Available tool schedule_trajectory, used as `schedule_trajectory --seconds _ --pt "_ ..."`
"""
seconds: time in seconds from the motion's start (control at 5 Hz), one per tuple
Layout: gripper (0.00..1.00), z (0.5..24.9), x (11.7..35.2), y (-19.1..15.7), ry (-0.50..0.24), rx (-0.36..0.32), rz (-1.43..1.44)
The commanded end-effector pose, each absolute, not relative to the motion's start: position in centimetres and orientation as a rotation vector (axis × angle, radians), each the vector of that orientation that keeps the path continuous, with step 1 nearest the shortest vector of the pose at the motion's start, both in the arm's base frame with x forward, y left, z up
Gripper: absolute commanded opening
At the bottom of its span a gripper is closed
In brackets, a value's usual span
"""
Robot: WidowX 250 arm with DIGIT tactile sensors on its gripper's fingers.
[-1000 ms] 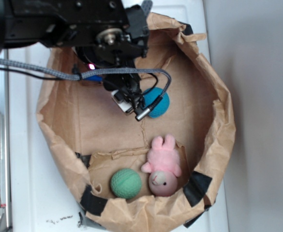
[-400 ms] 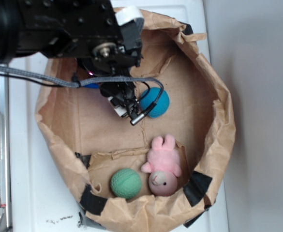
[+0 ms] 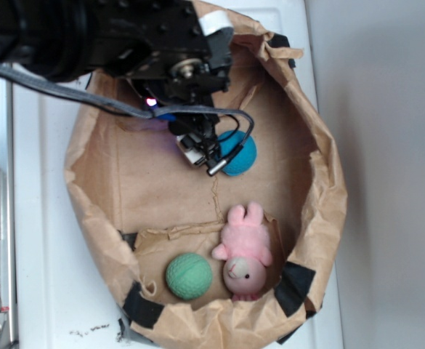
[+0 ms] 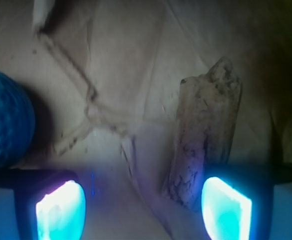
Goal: Grab the wood chip.
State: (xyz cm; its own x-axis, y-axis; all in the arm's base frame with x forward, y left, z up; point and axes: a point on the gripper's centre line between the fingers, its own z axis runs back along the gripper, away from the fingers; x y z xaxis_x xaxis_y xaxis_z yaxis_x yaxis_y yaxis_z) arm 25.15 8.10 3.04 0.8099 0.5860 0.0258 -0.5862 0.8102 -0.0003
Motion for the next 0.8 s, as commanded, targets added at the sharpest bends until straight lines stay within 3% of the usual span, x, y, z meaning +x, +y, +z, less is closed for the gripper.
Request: schedule_trajectory --seconds 0.0,0.6 --pt "0.0 4.1 26.9 11.6 -0.089 0.0 0.679" --pt "0.0 6.6 26.4 10.8 -0.138 -0.054 0.633"
